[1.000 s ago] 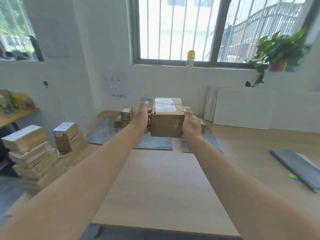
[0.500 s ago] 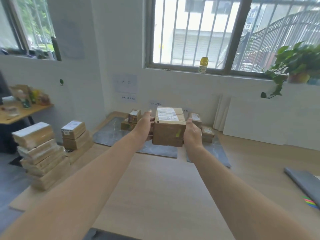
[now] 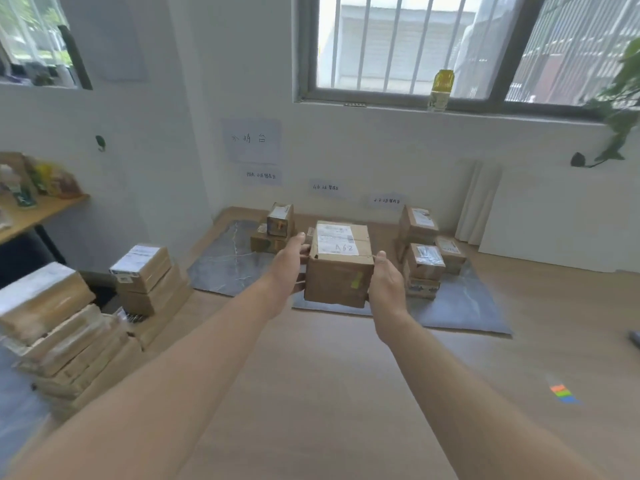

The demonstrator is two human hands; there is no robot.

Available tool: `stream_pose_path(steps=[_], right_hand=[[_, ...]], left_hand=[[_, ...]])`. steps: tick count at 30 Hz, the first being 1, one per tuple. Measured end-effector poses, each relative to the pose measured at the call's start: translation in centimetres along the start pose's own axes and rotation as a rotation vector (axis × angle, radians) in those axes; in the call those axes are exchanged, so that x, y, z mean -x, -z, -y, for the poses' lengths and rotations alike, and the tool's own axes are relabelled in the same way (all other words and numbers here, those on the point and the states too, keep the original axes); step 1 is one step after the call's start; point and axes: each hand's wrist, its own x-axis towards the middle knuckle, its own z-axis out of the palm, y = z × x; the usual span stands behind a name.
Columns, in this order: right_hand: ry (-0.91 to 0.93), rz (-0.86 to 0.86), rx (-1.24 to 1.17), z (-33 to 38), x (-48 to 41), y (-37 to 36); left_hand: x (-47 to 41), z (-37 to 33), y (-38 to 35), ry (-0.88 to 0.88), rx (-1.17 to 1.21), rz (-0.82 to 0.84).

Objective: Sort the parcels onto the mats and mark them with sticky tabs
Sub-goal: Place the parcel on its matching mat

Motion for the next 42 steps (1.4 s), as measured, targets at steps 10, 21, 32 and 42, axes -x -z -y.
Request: stream_pose_path(steps=[10, 21, 32, 42], right_hand=[[-0.178, -0.105, 0.006, -4.5, -9.0, -9.2], [-0.307, 0.033, 0.069, -11.4, -21.6, -11.1], [-0.492, 0.106, 0.031, -18.7, -31.4, -16.0], [-0.529, 0.014, 0.04, -24.3, -36.5, -18.7]], left_hand=[[-14.3, 3.3, 4.5, 0.159, -0.069, 0.043], [-25.8, 8.4, 2.7, 0.275, 0.025, -0.1], [-36.9, 14.7, 4.2, 0.375, -0.049, -0.135], [-43.6, 18.9, 4.7, 0.441, 0.024, -0.1]])
